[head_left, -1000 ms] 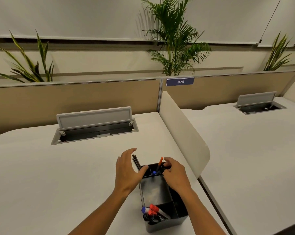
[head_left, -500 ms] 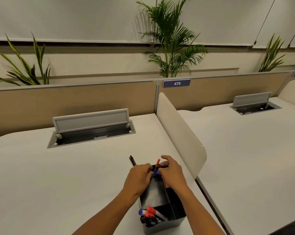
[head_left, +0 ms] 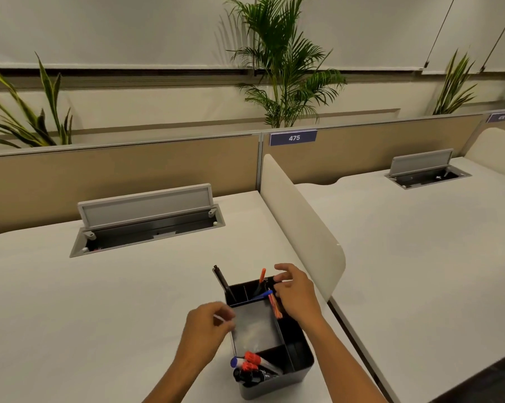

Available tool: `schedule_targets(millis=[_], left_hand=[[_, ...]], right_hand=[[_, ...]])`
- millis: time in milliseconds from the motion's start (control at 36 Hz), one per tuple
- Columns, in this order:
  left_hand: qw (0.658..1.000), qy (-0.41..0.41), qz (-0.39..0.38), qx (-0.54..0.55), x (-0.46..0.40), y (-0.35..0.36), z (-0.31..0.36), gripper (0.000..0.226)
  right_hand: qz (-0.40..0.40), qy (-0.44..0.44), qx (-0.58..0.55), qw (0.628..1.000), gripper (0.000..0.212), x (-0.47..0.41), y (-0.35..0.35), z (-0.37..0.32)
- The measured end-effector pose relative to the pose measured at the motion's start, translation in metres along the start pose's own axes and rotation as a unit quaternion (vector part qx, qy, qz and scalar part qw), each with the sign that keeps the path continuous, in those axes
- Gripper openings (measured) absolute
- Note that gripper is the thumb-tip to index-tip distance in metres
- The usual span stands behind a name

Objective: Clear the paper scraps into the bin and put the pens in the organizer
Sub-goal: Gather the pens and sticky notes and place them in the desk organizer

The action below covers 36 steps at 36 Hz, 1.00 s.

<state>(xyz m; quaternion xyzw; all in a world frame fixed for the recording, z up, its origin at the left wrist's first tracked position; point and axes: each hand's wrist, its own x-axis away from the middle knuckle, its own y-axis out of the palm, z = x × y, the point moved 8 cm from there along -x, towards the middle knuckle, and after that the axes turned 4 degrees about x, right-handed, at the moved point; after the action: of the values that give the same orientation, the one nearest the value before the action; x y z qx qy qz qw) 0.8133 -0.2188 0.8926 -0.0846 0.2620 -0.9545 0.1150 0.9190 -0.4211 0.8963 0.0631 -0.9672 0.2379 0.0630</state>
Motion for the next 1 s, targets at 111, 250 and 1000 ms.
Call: schedule_targets(millis=[111,250,1000], left_hand=[[0.987,-0.047,-0.15,-0.024,0.026,0.01,-0.018,0.027],[0.968,-0.05,-0.246,-0.013,0.049,0.028,-0.011,0.048],[0.985,-0.031,-0.166,0.018,0.066,0.032,-0.008,0.06]], right_hand=[[-0.024,-0.011,0.092,0.995,0.025,0.013,-0.006,-0.004],[-0.211,-0.035,0.207,0.955,0.027,0.051,0.008,-0.012],[-0.292,-0.033,0.222,0.93,0.048,0.103,0.041,0.009]])
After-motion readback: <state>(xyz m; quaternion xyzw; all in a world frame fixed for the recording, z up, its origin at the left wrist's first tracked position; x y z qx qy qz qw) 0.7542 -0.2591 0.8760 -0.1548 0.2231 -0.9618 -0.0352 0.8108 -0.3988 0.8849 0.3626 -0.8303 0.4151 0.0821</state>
